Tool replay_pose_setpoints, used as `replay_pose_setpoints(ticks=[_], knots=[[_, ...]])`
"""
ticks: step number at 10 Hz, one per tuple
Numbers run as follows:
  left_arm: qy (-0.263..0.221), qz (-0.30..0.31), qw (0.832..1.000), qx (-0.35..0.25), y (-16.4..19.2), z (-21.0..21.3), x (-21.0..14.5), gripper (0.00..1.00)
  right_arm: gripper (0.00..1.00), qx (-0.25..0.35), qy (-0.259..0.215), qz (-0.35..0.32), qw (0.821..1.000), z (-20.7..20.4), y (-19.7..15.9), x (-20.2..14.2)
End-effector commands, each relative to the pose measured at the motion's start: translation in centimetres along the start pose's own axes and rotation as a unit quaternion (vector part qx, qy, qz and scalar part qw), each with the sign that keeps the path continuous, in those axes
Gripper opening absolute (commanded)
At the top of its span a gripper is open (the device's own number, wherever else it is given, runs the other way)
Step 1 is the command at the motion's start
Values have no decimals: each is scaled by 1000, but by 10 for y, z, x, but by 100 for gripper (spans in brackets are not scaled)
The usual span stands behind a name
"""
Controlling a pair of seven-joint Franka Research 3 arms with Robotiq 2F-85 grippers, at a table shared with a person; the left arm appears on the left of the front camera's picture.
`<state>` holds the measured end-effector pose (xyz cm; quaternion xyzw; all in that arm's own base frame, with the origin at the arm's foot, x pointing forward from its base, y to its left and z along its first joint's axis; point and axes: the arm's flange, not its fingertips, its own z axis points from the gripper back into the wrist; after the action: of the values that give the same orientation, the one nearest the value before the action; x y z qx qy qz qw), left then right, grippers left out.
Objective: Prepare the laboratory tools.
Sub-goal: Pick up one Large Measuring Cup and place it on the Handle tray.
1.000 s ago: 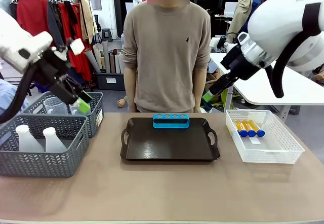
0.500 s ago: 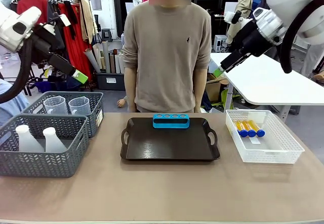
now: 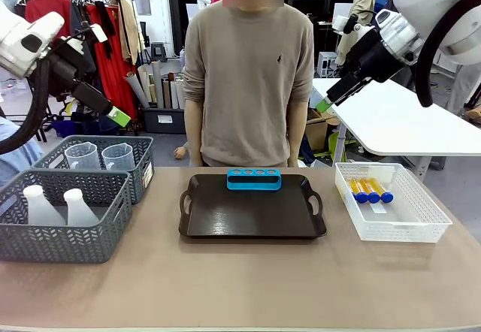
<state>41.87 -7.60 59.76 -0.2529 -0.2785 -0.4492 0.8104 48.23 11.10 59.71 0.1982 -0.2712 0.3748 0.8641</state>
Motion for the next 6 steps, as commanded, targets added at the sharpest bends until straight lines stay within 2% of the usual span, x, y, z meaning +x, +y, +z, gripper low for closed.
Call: replay_pose_setpoints(ticks=[1, 3, 6], knots=[[36, 32, 999, 22, -11, 5, 26, 100, 100, -10, -5, 34, 999, 6, 6, 6], [19, 30, 999, 41, -19, 17, 53, 100, 100, -26, -26, 76, 996, 26, 14, 27], [-9, 55, 998, 32, -13, 28, 78, 100, 100, -15, -76, 104, 992, 64, 4, 51]])
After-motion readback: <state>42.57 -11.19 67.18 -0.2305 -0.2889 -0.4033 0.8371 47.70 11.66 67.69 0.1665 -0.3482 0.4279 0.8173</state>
